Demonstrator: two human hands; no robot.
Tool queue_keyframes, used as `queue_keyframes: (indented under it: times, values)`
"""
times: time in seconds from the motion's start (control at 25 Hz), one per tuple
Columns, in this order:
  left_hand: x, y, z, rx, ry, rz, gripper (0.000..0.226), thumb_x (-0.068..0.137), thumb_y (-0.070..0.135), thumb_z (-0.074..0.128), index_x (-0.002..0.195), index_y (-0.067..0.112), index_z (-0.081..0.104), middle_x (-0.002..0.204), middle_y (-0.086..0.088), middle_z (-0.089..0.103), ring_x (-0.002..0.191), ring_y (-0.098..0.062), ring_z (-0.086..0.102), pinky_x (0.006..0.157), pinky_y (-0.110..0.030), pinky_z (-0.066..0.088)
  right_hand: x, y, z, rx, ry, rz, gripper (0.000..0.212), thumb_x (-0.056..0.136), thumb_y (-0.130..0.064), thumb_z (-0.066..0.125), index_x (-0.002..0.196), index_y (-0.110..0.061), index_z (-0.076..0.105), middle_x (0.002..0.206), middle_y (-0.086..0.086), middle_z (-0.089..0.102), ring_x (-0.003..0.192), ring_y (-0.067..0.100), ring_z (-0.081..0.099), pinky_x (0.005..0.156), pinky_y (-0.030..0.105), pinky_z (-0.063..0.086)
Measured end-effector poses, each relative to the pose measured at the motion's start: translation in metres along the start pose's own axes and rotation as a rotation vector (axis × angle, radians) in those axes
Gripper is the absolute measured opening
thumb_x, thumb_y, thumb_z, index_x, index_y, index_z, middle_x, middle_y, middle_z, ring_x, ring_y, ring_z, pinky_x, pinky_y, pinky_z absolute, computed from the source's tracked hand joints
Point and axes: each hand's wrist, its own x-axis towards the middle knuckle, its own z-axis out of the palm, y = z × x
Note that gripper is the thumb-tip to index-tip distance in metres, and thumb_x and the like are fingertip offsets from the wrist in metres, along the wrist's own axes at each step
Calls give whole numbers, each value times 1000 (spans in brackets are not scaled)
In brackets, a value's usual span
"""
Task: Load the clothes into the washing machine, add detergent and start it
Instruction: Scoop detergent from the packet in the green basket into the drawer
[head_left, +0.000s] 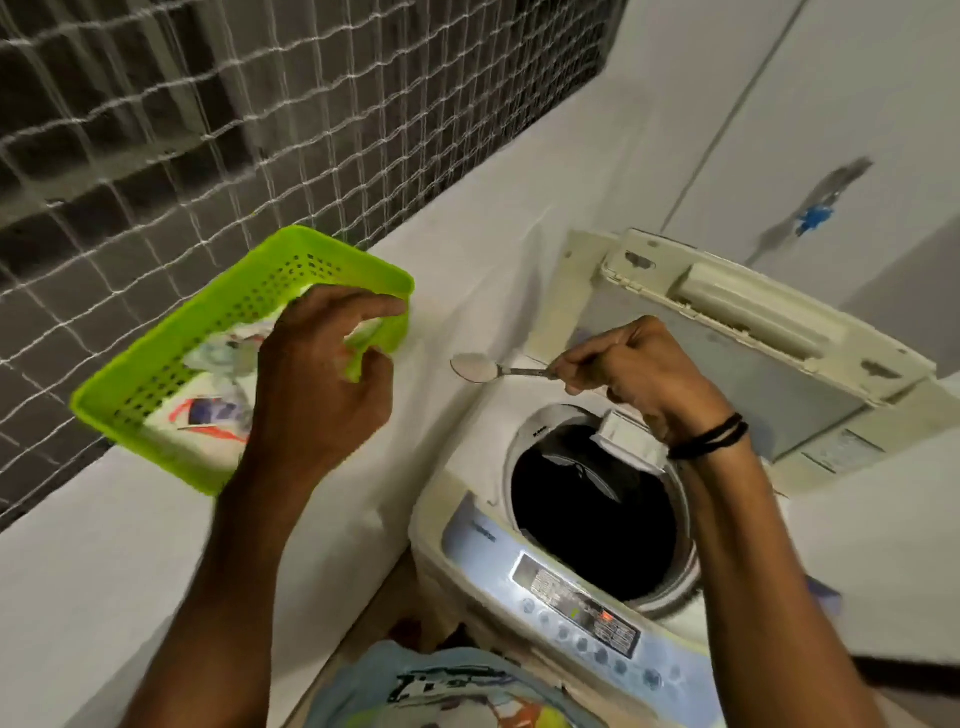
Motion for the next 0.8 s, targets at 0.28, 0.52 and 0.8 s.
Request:
queue_keyframes:
  times: [0.28,0.52,0.8]
  values:
    - [-30,41,137,-187,-318,-35,40,76,4,57,111,19,70,110,1,65,94,-14,63,81,-31,55,-4,125,-80,84,285,207,19,72,12,54,68,9,72,61,3,70,45,-5,56,39,9,35]
    - [-74,52,246,-230,-515,-230,39,83,-3,60,116,16,67,113,-2,65,94,-12,63,78,-7,49,37,258,-118,-71,458,387,43,52,-28,57,75,5,72,65,20,66,63,23,65,55,37,50]
    - [-107,47,336,-218,-704,-635,40,86,9,61,124,17,61,114,-1,64,105,-16,62,84,-21,44,69,334,-95,-67,449,526,17,81,-21,69,86,-7,79,95,15,75,94,31,69,76,29,51]
